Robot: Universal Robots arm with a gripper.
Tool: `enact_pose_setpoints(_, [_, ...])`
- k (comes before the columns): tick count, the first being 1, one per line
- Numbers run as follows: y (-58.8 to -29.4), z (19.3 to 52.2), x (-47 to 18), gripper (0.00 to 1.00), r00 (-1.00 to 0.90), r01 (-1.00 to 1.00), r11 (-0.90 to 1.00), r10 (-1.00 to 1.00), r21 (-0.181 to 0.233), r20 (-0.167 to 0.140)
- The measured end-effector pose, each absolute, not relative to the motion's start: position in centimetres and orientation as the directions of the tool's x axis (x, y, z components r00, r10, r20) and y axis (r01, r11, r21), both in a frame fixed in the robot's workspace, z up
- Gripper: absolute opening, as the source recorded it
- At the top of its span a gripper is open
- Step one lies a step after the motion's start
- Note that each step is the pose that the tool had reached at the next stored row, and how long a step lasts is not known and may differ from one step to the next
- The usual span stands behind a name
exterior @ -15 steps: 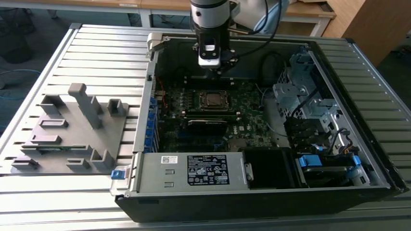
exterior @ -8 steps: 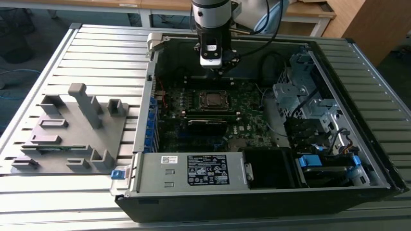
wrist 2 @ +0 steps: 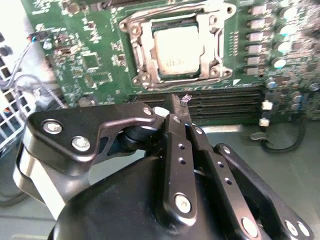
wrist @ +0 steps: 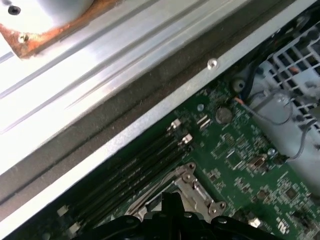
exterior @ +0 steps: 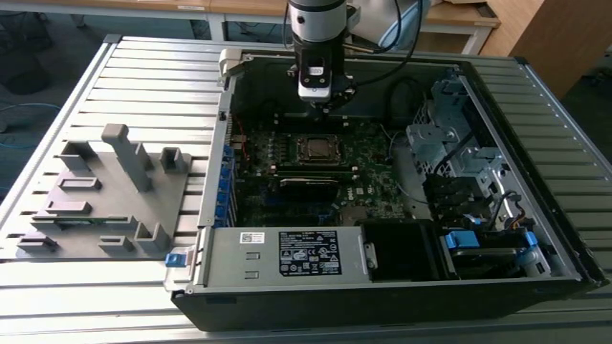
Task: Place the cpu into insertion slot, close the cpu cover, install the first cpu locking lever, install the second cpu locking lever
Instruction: 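Install the second cpu locking lever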
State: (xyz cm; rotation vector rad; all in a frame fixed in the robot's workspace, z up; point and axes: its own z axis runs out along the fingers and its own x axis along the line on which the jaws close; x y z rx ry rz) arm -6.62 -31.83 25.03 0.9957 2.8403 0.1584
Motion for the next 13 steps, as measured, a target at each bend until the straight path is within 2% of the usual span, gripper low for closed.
enact_pose_setpoints(5, [-31.83,24.97,-6.42,0.10,-0.778,0.619,0.780,0.625,0.086,-0.061])
enact_pose_setpoints(13, [-31.82,24.92,-6.12,0.10,-0.784,0.613,0.785,0.618,0.085,-0.060])
